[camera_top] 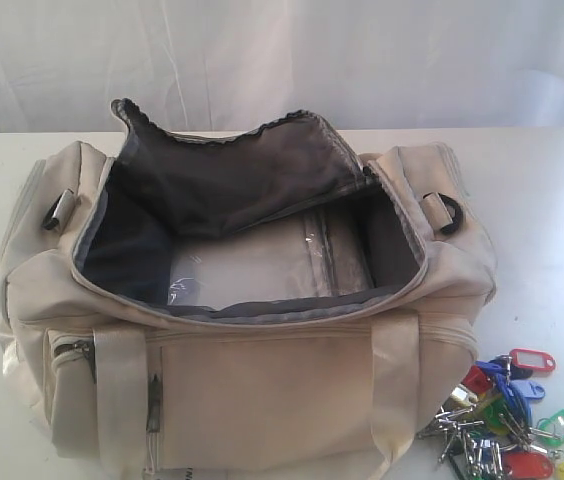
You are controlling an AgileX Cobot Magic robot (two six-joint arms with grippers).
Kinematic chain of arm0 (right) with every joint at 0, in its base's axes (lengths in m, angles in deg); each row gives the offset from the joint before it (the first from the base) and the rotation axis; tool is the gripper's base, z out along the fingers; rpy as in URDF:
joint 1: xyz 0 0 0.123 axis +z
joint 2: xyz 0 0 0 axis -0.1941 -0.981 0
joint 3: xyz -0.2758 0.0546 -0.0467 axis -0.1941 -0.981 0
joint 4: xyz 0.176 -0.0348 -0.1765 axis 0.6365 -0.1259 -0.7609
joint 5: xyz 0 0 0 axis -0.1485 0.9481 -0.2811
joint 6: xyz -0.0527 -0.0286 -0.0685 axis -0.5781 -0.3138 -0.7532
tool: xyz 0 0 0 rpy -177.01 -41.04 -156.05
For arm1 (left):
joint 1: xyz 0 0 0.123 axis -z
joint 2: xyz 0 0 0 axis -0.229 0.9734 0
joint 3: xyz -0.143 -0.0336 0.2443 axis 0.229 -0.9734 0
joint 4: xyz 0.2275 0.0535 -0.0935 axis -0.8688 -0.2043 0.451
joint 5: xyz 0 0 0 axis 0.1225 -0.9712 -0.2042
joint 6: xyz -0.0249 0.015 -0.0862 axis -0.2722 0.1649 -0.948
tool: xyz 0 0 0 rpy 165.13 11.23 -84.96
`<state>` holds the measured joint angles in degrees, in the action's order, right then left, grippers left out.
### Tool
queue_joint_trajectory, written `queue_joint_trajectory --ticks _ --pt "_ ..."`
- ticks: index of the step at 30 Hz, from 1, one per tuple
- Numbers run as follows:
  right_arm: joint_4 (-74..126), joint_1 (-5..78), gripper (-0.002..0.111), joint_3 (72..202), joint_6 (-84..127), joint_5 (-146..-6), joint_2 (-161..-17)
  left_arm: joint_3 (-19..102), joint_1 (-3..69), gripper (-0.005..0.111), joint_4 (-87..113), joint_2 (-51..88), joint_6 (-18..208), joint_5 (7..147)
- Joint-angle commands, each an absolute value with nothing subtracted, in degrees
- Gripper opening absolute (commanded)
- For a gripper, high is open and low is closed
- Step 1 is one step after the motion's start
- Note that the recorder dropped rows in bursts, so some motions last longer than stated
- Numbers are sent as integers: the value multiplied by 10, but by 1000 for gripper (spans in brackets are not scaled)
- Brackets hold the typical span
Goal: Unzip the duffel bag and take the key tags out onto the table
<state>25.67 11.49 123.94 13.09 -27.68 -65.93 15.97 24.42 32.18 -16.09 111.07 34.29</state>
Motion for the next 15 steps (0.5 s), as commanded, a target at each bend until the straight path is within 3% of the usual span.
queue_joint_trajectory --ticks 1,15 --pt "247 111 0 1218 134 -334 -603 157 242 0 331 -165 1122 354" --pt "263 112 0 1215 191 -332 -596 157 242 0 338 -165 1117 372"
